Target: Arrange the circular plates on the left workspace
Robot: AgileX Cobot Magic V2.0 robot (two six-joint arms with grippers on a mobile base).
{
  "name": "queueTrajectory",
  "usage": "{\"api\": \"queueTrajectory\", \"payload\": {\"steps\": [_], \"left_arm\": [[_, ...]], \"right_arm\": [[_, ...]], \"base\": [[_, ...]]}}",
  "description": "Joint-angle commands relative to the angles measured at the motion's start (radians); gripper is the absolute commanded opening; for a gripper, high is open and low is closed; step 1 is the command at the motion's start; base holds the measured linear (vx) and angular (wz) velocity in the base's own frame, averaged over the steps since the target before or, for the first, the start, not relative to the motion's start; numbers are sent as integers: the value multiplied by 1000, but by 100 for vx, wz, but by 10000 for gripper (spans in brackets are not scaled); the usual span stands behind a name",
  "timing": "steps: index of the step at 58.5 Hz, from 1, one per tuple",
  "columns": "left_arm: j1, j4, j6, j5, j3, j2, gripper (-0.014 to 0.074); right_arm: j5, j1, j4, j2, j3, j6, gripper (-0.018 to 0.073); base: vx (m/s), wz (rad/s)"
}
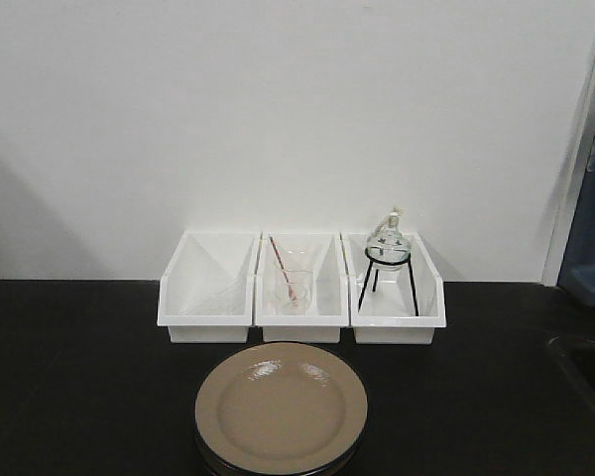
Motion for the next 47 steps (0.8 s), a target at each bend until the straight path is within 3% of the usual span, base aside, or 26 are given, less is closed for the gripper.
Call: {"api": "queueTrajectory", "payload": {"steps": [1, 11, 18, 23, 28, 47], "left_arm": [[-4, -2, -8, -90, 11, -15, 2], [-4, -3, -8, -90, 11, -15, 2], [-4, -3, -8, -90, 11, -15, 2], [-4, -3, -8, -90, 11, -15, 2], [-4, -3, -8, -90, 11, -15, 2], [-4, -3, -8, -93, 11, -14, 2]], "right_arm": [[-18, 1, -155, -32, 4, 133, 0], [-11, 1, -575, -202, 169, 577, 0], [-16, 1, -703, -342, 304, 760, 0], [-16, 1, -701, -460, 377, 763, 0], [71, 0, -708, -577, 371, 748, 0], [21, 2, -703, -573, 373, 741, 0]], "base": [[0, 0], [0, 0], [0, 0], [0, 0], [0, 0], [0, 0]]}}
